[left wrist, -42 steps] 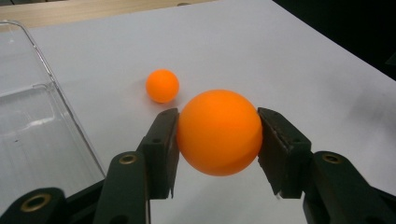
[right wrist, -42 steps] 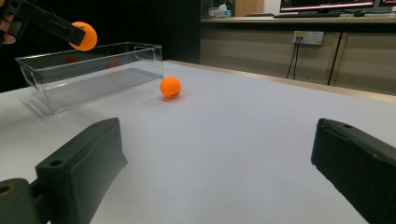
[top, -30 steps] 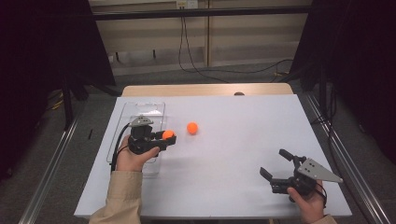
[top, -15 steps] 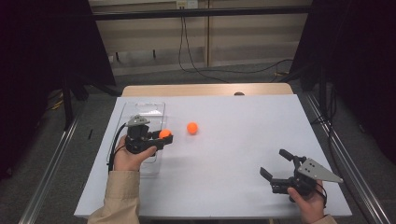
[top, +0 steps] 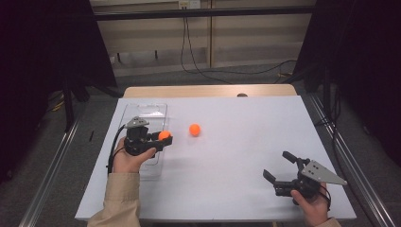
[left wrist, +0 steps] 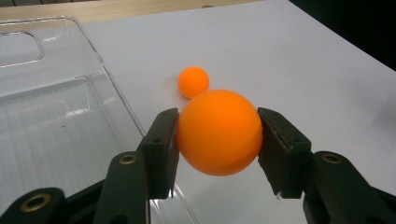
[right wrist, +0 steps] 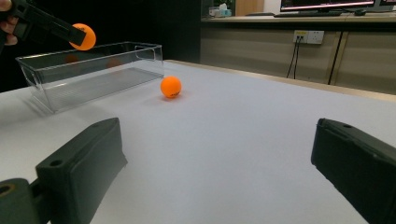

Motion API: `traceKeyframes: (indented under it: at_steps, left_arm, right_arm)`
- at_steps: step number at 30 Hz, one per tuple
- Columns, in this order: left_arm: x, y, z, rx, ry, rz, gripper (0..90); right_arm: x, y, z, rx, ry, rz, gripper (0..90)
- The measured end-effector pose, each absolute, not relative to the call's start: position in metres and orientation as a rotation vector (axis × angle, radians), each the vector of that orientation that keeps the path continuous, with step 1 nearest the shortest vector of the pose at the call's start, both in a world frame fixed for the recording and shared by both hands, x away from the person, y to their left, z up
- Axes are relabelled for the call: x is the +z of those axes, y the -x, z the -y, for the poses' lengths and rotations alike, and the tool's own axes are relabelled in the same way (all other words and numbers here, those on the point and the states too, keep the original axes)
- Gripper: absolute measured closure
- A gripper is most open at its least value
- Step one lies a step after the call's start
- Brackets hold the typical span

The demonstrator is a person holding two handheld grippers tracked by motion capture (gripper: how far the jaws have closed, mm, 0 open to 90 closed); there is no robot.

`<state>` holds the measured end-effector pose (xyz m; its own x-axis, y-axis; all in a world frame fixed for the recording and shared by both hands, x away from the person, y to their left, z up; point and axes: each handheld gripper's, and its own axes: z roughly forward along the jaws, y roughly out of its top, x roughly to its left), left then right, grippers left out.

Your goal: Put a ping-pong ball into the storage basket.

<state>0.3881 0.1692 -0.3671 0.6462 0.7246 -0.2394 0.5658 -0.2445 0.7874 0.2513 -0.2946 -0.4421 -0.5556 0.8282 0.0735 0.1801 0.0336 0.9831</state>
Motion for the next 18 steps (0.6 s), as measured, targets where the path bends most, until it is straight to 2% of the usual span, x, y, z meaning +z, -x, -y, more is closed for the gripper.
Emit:
traceKeyframes:
  at_steps: [18]
  left_arm:
    - [-0.3675, -0.3893, -0.1769, 0.232, -1.923, -1.036, 50.8]
  right_arm:
    - [-0.4422, -0.2515, 0.2946, 1.558, -1.018, -1.781, 2.0]
